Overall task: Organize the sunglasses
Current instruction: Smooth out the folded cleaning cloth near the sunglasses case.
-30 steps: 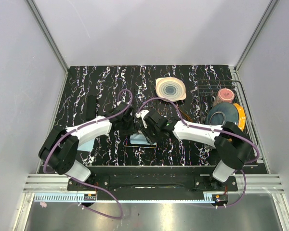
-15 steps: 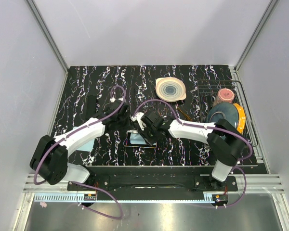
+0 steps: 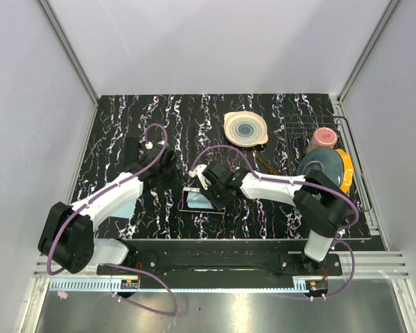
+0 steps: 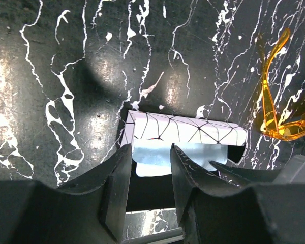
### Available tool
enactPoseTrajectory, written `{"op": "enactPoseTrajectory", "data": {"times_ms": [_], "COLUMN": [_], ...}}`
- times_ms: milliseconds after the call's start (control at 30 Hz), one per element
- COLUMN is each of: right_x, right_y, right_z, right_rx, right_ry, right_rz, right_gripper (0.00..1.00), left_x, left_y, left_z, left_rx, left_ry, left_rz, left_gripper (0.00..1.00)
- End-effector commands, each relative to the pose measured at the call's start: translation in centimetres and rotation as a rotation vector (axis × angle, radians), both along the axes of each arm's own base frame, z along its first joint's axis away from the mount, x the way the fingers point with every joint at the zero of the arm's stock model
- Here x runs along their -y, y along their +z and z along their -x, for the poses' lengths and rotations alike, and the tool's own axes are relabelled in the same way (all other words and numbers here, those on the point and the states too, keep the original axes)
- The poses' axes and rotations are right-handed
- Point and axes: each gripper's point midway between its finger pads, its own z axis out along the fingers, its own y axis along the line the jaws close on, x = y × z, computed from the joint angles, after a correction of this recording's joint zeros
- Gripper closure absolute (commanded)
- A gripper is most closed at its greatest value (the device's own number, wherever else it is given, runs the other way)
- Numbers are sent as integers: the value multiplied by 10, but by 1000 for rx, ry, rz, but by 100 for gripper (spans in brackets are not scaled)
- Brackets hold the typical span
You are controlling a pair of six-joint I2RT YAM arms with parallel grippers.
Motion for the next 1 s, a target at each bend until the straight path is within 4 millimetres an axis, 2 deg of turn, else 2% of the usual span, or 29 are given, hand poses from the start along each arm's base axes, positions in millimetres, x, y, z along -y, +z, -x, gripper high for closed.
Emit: {"op": "enactPoseTrajectory", "data": {"times_ms": [0, 333, 400, 500, 567, 667, 967], "right_x": [-5, -2, -2, -3, -5, -7, -10], "right_y": [11, 19, 20, 24, 31, 38, 30], "right_z": [-16, -18, -17, -16, -16, -19, -23], "right_rx": [53, 73, 73, 74, 87, 120, 156], "right_ry": [-18, -43, -43, -26, -23, -16, 18], "right_rz": [-8, -12, -12, -26, -50, -73, -30], "right_gripper": [74, 90, 91, 80, 69, 60, 56], "left_x": [-1, -6, -5, -6, -7, -10, -16], "left_y": [11, 5, 4, -1, -4, -7, -15], "left_z": [-7, -8, -8, -7, -6, -5, -4], "left_rx": [43, 28, 25, 9, -2, -22, -42], "left_ry": [29, 45, 46, 51, 56, 69, 89], "left_rz": [45, 47, 46, 42, 39, 33, 25], "left_gripper": [59, 59, 59, 59, 59, 59, 59]}}
